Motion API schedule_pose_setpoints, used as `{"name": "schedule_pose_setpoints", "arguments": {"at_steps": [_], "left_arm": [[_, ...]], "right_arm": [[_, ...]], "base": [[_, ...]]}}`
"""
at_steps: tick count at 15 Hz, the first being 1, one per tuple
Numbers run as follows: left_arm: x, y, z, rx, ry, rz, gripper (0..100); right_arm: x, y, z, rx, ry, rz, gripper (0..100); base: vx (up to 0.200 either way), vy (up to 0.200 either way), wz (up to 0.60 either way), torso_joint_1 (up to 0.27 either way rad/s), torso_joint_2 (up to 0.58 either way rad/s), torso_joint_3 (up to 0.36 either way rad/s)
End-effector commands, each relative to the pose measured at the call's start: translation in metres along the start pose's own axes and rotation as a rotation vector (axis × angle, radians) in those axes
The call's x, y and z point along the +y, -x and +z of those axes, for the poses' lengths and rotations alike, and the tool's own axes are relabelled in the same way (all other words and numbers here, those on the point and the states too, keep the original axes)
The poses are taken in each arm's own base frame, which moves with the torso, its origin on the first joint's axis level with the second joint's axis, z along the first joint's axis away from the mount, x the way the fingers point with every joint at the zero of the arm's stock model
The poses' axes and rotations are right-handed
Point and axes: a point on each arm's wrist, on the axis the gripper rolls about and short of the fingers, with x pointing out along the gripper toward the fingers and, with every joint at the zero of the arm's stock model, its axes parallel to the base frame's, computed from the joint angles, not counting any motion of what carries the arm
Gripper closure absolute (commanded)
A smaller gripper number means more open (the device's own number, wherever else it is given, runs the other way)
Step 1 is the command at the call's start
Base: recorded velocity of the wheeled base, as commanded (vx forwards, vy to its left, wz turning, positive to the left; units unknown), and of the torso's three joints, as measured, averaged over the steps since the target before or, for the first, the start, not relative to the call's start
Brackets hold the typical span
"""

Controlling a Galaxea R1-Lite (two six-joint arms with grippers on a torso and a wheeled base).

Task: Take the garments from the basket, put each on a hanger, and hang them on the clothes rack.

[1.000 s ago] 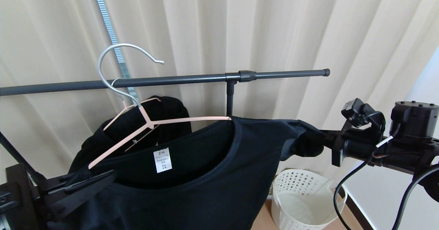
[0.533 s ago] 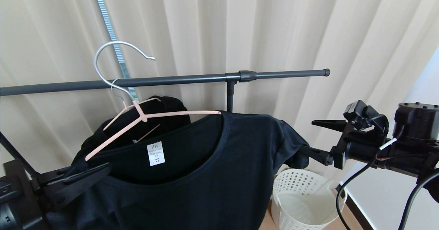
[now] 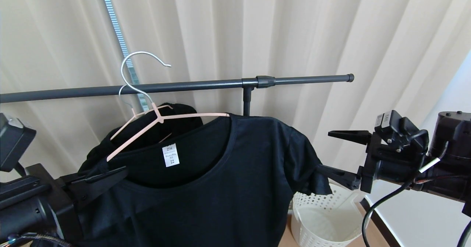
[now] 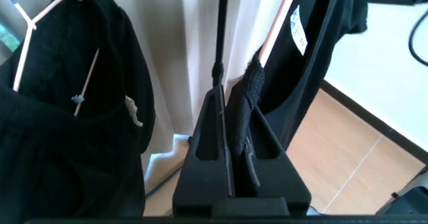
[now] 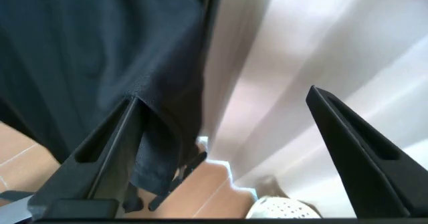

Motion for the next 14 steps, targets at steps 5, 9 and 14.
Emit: {"name": "schedule_pose_setpoints", "arguments": {"at_steps": [5, 9, 14], "left_arm": [[0.005, -0.014, 0.001, 0.043, 0.033, 0.092, 100], [0.007, -0.018, -0.002, 0.066, 0.033, 0.152, 100], [0.009, -0.028, -0.006, 0.109, 0.051, 0.209, 100]], "right_arm": [[0.029, 0.01, 0.025, -0.086, 0.049, 0.069, 0], [0.041, 0.012, 0.036, -0.109, 0.032, 0.054, 0], [0.043, 0.015, 0.039, -0.119, 0.039, 0.045, 0]], "base": [[0.0, 0.0, 0.0, 0.0, 0.0, 0.0], [0.0, 0.0, 0.0, 0.0, 0.0, 0.0], [0.0, 0.0, 0.0, 0.0, 0.0, 0.0]]}}
